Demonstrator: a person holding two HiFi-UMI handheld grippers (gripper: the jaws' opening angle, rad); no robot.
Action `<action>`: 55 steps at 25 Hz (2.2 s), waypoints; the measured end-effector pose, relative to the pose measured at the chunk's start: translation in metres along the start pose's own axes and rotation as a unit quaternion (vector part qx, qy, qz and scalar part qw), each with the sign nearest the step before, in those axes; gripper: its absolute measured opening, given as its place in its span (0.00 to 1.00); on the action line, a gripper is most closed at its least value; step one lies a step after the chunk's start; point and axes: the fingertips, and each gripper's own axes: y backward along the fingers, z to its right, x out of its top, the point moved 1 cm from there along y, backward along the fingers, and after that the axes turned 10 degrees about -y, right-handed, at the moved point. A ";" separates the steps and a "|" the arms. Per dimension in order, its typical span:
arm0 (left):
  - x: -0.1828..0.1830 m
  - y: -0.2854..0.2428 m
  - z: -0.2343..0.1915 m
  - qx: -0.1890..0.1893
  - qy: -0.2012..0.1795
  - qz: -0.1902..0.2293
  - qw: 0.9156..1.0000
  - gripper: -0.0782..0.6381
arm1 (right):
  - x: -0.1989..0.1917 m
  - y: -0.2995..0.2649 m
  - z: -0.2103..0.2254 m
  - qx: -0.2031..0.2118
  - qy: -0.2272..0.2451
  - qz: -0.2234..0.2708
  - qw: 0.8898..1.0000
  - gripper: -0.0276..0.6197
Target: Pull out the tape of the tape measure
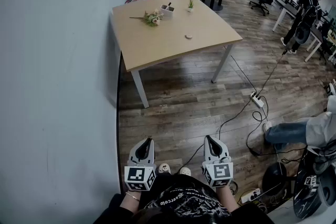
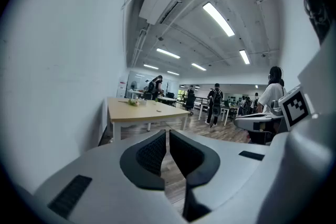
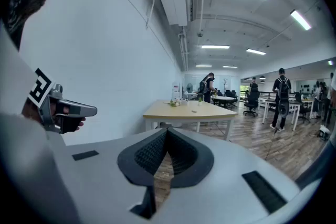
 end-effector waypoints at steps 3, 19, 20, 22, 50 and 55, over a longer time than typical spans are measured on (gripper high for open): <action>0.001 -0.002 -0.001 0.004 -0.001 0.001 1.000 0.14 | 0.005 0.002 0.007 0.001 0.000 0.006 1.000 0.06; 0.011 -0.023 0.012 -0.042 0.019 0.015 0.999 0.48 | 0.009 -0.009 0.007 0.030 -0.016 0.006 0.999 0.50; 0.013 -0.024 0.012 -0.051 0.024 0.017 0.998 0.49 | 0.008 -0.010 0.006 0.031 -0.013 0.002 0.999 0.51; 0.018 -0.028 0.012 -0.066 0.019 0.017 0.998 0.50 | 0.008 -0.013 0.006 0.027 -0.012 -0.002 1.000 0.52; 0.043 -0.182 -0.064 -0.042 0.033 -0.018 0.998 0.52 | 0.033 -0.188 0.049 0.077 -0.020 -0.046 0.996 0.52; 0.064 -0.248 -0.056 -0.035 0.044 -0.018 0.998 0.52 | 0.066 -0.248 0.089 0.103 -0.013 -0.043 0.994 0.52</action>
